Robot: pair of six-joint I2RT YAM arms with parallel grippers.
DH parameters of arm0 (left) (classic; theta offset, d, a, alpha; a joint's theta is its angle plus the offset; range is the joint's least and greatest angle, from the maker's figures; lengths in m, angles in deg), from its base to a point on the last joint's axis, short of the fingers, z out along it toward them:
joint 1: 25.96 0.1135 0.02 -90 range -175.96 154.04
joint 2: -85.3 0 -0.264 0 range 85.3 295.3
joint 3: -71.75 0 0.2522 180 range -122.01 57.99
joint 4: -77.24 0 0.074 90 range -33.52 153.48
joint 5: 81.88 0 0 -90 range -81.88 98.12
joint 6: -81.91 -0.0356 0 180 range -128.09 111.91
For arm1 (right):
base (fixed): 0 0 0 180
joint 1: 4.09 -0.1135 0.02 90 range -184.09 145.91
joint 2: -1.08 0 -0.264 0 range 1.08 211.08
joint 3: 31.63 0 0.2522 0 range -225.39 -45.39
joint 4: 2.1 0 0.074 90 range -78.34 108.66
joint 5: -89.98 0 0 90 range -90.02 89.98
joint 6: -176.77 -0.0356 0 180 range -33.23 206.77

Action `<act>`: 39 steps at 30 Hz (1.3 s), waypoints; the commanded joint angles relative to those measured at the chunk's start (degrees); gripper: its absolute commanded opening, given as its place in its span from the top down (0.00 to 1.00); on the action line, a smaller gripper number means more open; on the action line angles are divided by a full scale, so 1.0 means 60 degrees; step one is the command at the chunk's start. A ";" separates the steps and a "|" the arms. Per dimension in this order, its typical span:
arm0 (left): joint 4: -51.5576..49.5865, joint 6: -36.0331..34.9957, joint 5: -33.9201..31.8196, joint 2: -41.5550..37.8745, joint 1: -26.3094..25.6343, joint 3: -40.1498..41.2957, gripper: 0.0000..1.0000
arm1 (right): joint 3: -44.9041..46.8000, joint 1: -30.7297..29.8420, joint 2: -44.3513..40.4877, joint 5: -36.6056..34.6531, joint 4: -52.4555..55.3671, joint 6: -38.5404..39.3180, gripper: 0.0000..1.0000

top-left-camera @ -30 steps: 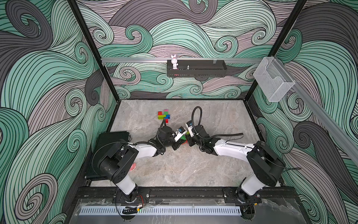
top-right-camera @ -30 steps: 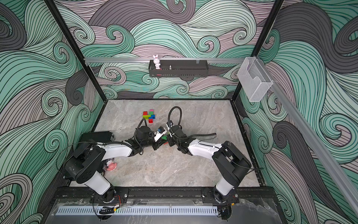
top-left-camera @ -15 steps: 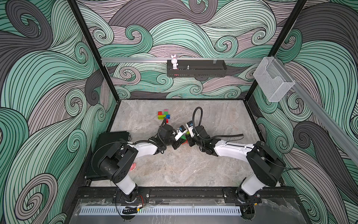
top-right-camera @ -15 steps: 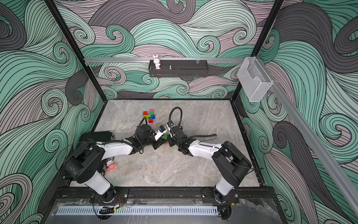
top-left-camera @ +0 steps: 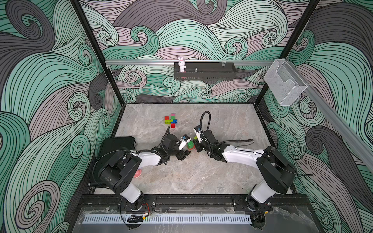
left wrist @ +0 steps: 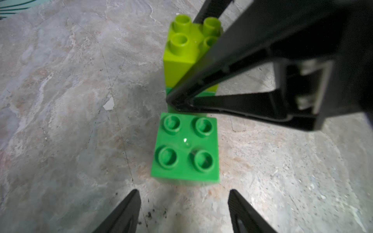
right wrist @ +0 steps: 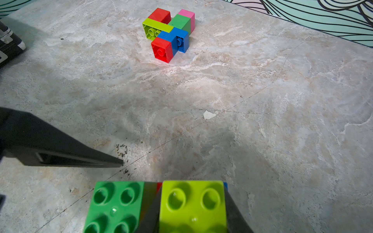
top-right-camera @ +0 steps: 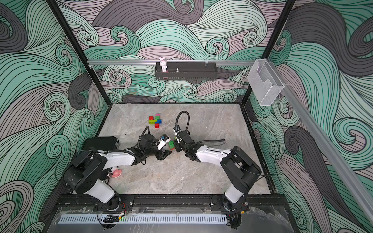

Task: Assemble the number 4 with lego
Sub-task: Assemble the lego brick with the lego brick.

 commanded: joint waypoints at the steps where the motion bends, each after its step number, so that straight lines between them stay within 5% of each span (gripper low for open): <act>1: 0.1646 -0.0206 0.0180 0.0463 0.0036 0.0002 0.30 | 0.0637 -0.0026 0.0906 0.0395 0.2970 0.0077 1.00; 20: 0.3034 -0.0298 0.1544 0.1186 0.0037 0.0167 0.53 | 0.0564 -0.0030 0.0872 0.0323 0.2988 0.0154 1.00; 39: 0.2845 -0.0415 0.1603 0.1500 0.0036 0.0063 0.59 | 0.0579 -0.0026 0.0858 0.0338 0.3030 0.0154 1.00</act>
